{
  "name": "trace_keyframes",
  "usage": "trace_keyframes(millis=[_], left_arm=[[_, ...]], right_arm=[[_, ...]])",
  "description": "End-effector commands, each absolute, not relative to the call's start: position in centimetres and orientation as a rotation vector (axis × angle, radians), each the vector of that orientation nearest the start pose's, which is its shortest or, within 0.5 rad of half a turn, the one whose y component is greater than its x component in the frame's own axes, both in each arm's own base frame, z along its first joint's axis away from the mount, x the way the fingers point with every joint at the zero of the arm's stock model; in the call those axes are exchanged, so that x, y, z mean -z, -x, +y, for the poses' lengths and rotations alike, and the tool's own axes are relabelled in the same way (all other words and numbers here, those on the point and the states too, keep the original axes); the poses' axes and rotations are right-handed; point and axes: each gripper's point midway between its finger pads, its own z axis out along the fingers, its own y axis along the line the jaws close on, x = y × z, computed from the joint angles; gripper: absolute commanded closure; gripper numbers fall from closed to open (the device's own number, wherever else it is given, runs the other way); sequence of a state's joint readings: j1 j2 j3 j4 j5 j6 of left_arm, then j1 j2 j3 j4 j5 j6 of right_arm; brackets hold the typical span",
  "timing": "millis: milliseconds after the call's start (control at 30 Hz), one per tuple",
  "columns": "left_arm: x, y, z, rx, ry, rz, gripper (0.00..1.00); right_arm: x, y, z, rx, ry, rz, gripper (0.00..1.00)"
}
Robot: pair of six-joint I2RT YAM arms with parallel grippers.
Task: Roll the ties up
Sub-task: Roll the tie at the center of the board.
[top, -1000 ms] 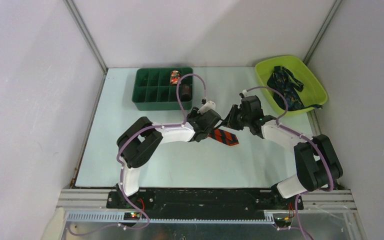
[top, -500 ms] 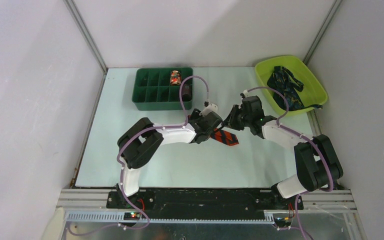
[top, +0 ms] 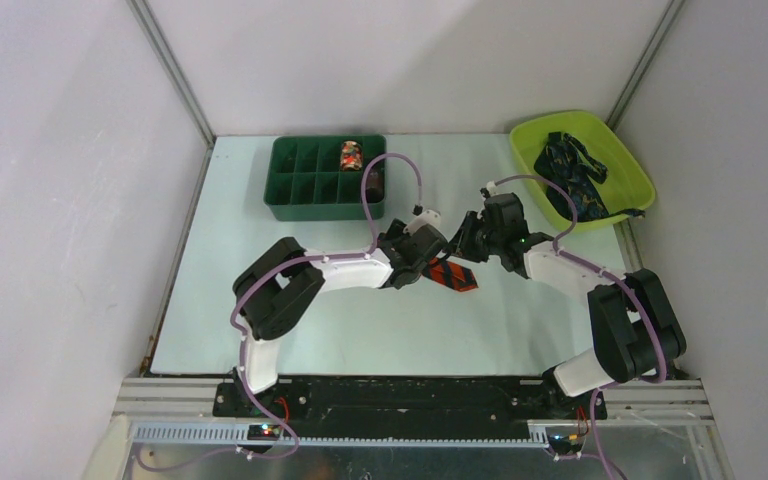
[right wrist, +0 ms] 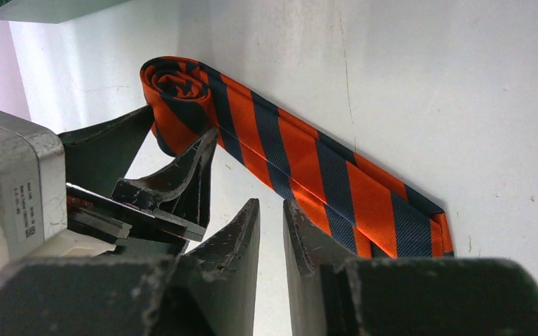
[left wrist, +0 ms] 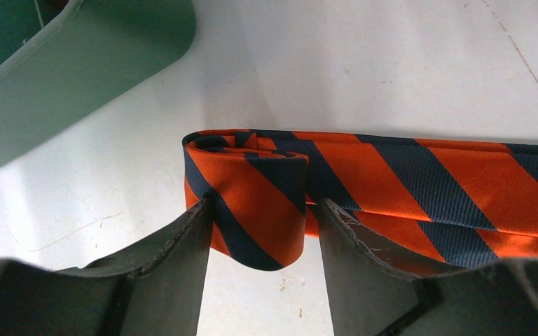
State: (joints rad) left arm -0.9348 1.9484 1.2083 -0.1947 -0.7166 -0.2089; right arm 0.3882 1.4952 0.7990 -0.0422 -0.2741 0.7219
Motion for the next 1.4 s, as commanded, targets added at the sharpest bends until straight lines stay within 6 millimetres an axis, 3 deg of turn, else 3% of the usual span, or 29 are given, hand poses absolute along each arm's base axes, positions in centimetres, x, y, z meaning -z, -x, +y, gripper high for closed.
trace_keyframes(millis=[0, 633, 1033, 1367], left_arm=[[-5.5, -33.6, -30.6, -0.16, -0.569, 2.192, 0.4], [-4.8, -32.5, -32.4, -0.017, -0.634, 2.243, 0.35], [-3.8, -32.5, -31.9, 0.132, -0.576, 2.325, 0.35], [-7.3, -33.2, -32.0, 0.158, -0.541, 2.267, 0.34]], right_arm=[[-9.8, -33.0, 21.3, -0.874, -0.234, 2.369, 0.78], [-9.6, -32.9, 21.4, -0.879, -0.236, 2.377, 0.78], [-9.7, -32.9, 21.4, -0.879, -0.236, 2.375, 0.78], [-9.7, -33.0, 21.3, -0.872, -0.237, 2.371, 0.78]])
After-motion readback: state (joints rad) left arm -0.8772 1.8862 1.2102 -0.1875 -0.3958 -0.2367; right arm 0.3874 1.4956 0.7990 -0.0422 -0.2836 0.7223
